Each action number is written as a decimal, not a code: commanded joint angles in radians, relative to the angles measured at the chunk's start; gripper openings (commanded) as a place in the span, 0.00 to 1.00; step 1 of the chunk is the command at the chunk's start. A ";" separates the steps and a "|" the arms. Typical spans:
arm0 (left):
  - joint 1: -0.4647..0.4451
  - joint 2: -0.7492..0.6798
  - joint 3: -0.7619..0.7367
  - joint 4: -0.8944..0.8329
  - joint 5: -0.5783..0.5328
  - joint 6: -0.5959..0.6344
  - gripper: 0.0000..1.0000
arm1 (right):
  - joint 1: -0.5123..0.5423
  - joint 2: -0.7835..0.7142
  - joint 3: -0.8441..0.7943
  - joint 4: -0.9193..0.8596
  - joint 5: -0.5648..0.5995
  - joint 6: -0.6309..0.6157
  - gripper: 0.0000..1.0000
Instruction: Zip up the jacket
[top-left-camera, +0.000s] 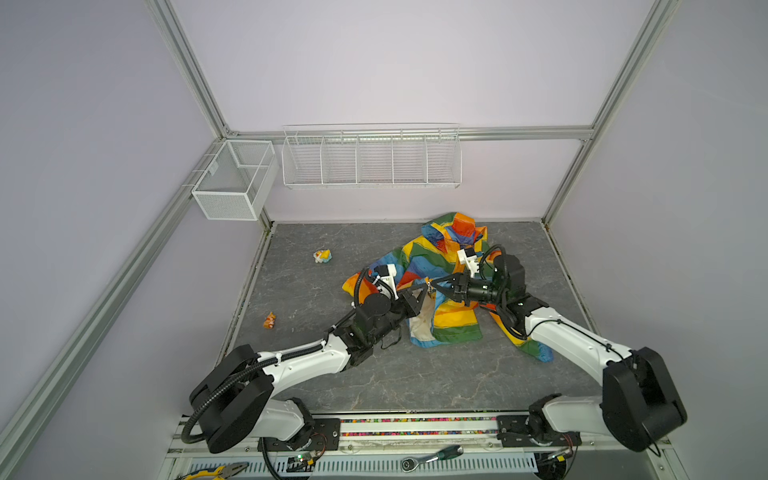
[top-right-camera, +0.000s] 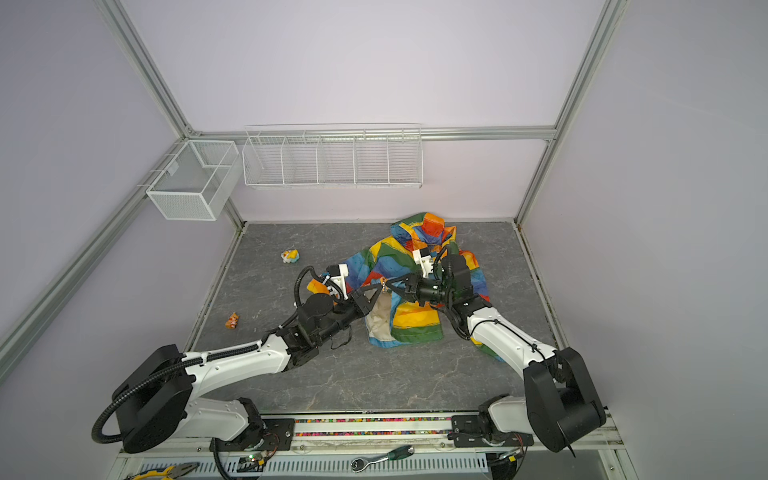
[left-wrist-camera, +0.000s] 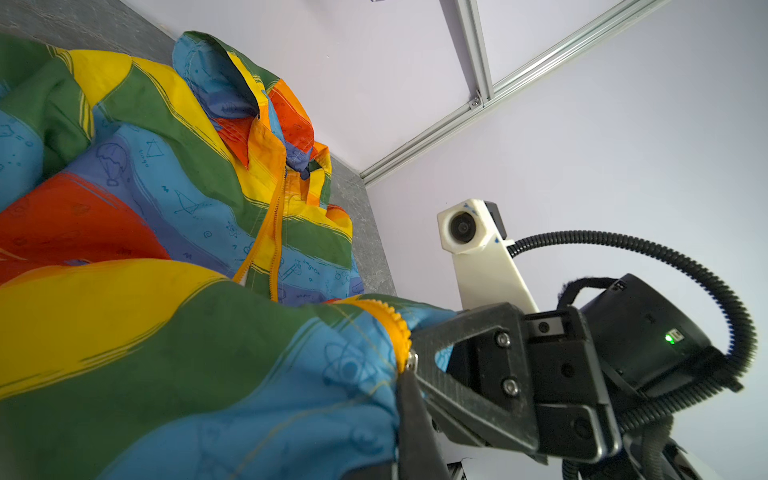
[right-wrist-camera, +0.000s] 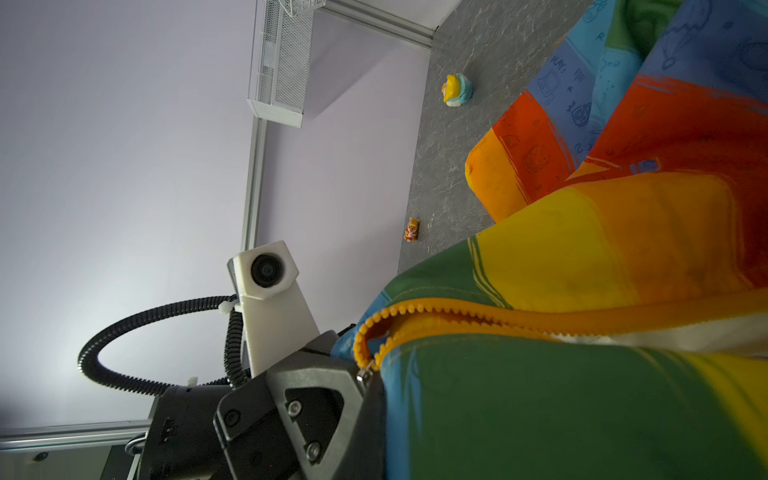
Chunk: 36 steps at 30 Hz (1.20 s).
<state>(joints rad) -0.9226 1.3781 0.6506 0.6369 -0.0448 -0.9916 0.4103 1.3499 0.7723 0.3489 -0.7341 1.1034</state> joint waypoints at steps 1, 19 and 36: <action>-0.016 0.009 -0.026 -0.044 0.100 -0.027 0.00 | -0.047 0.028 -0.003 0.137 0.186 0.023 0.06; 0.018 -0.064 -0.055 -0.175 0.138 -0.085 0.00 | -0.061 0.108 -0.011 0.030 0.122 -0.065 0.10; 0.133 -0.185 0.045 -0.461 0.271 -0.021 0.00 | -0.062 -0.139 -0.030 -0.549 0.112 -0.474 0.74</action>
<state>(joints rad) -0.8059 1.2224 0.6476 0.2424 0.1764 -1.0420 0.3485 1.2667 0.7212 0.0071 -0.6548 0.7830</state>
